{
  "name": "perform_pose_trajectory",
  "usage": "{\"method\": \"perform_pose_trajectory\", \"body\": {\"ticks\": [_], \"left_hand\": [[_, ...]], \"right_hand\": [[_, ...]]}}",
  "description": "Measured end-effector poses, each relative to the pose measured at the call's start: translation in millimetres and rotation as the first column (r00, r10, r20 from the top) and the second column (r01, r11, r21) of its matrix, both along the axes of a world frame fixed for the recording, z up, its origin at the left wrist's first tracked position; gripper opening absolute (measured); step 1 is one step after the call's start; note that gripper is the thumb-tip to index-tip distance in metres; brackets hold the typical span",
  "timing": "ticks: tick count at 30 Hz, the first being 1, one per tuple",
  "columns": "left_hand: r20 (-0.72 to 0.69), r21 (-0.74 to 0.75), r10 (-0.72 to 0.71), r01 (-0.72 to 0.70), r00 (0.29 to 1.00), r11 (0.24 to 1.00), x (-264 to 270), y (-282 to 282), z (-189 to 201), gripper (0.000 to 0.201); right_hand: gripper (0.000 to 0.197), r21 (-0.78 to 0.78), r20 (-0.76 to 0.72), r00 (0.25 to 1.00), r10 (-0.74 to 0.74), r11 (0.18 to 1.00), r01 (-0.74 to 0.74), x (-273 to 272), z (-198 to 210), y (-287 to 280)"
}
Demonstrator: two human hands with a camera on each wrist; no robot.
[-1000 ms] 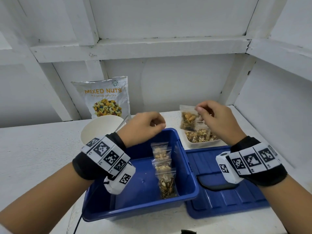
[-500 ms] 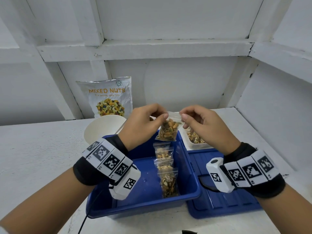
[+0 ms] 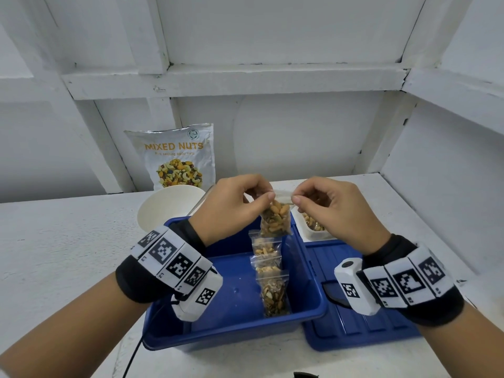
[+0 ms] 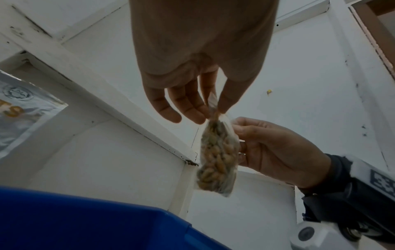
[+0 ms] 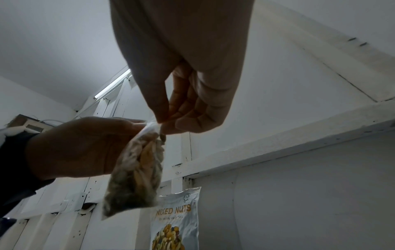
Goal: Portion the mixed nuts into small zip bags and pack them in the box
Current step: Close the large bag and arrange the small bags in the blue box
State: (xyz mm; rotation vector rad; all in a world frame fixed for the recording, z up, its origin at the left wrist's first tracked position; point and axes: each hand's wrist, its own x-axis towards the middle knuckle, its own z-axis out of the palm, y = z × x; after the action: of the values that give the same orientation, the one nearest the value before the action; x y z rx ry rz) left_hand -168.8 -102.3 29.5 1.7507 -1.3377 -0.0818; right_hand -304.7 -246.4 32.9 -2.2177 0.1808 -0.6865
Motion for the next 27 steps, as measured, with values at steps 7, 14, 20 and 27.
{"method": "perform_pose_trajectory", "body": {"ticks": [7,14,20,27], "left_hand": [[0.095,-0.056,-0.003,0.009,0.995,0.998,0,4,0,0.017],[0.067,-0.01,-0.054,0.055,0.996,0.998,-2,6,0,0.028],[0.17,-0.015,-0.088,0.092,0.982,0.996,-3,6,0,0.029],[0.191,-0.03,-0.112,0.12,0.975,0.992,-5,4,-6,0.027]], "right_hand": [[0.006,0.0,-0.004,1.0,0.018,1.0,-0.018,2,-2,7],[0.006,-0.077,0.042,0.998,0.052,0.996,-0.049,1,-2,8],[0.009,-0.093,0.012,0.999,0.049,0.994,-0.048,1,-6,11],[0.004,-0.144,0.023,0.996,0.081,0.987,-0.077,1,-9,13]]}}
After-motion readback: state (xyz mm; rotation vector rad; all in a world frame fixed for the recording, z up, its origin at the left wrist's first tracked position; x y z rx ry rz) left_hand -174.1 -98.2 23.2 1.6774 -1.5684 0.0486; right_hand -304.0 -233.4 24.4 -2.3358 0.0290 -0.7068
